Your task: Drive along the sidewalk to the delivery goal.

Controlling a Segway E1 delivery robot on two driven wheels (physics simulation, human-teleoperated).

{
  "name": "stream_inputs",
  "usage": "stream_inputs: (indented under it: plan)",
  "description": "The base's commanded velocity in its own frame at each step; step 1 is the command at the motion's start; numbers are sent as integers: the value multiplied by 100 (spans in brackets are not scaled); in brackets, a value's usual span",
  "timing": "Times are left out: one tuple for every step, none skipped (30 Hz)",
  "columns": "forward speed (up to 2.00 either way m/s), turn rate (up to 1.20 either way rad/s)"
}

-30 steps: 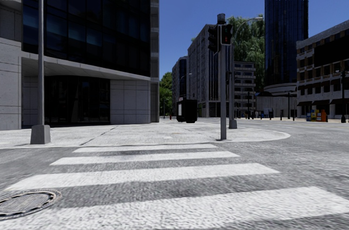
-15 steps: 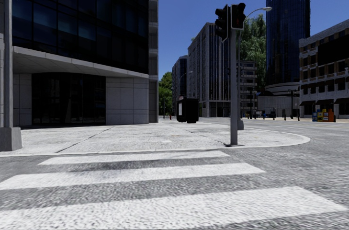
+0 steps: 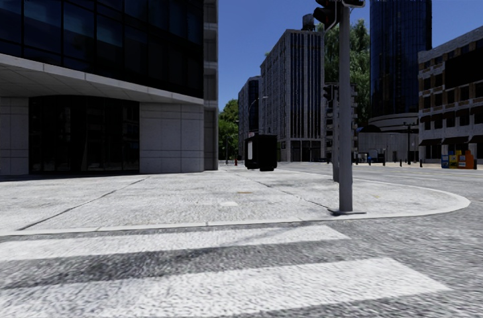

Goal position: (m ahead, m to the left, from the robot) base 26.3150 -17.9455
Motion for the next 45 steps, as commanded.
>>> stream_inputs:
  plan:
    - [200,0]
    - [200,0]
    - [200,0]
    - [200,0]
    - [200,0]
    - [200,0]
    - [200,0]
    - [200,0]
    - [200,0]
    - [200,0]
    - [200,0]
    - [200,0]
    - [200,0]
    - [200,0]
    - [200,0]
    - [200,0]
    - [200,0]
    - [200,0]
    - [200,0]
    - [200,0]
    - [200,0]
    - [200,0]
    - [200,0]
    - [200,0]
    - [200,0]
    - [200,0]
    - [200,0]
    - [200,0]
    - [200,0]
    - [200,0]
    - [200,0]
    - [200,0]
    - [200,0]
    - [182,0]
    - [182,0]
    - [166,0]
    - [155,0]
    - [142,0]
    - [135,0]
    - [135,0]
    - [133,0]
    - [131,0]
    - [130,0]
    - [130,0]
    - [130,0]
